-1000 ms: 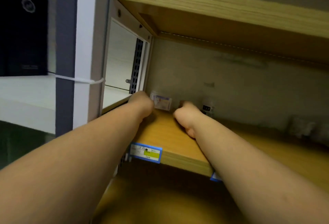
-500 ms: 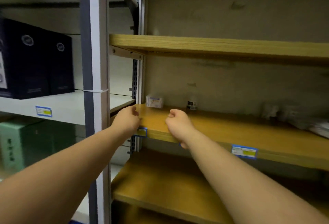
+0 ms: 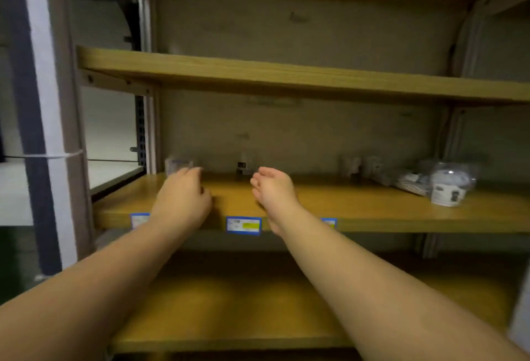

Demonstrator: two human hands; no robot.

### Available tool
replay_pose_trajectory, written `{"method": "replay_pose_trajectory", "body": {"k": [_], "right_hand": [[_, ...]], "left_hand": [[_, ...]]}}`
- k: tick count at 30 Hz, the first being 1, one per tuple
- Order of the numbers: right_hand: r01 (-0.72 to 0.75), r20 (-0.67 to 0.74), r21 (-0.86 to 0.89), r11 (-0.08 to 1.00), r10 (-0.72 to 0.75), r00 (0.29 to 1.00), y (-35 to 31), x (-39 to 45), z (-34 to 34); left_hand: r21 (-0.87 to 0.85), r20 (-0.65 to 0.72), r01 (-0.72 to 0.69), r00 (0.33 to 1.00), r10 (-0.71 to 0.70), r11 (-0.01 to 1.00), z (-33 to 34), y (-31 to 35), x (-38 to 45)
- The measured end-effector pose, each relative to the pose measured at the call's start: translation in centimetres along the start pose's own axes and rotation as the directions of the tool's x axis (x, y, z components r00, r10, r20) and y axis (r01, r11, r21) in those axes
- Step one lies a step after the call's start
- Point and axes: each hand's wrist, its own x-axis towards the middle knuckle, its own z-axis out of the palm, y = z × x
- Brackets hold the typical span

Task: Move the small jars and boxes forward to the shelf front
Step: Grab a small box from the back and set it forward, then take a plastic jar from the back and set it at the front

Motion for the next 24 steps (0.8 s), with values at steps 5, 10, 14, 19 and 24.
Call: {"method": "replay_pose_trajectory", "body": {"k": [5,10,14,19,24], "right_hand": [[0.051,-0.147,-0.189,0.981,-0.08,0.986,0.4,0.9,-12.3],[-0.005,-0.211,-0.378,0.926,-0.082,0.974,-0.7,2.5,-25.5],[0.008,-0.15,-0.422,0.906,-0.079,0.986,-0.3,4.8,-31.6],[0.06,-0.024,-0.323,0.944,-0.072,0.997,1.1,5.7,-34.2],[0.124,0.012,-0.344,0.931,-0.128,0.992,1.2,5.4,-34.4]], "left_hand": [[-0.132,0.186,-0.075,0.978,0.099,0.988,4.7,11.0,-0.9],[-0.348,0.327,0.029,0.941,0.092,0.937,10.6,23.3,-1.7],[-0.419,0.306,0.137,0.952,-0.003,0.898,14.3,31.1,-1.1],[-0.439,0.304,0.289,0.939,-0.162,0.851,17.7,35.6,0.6],[-0.395,0.274,0.362,0.924,-0.267,0.844,19.1,34.8,0.0]]}}
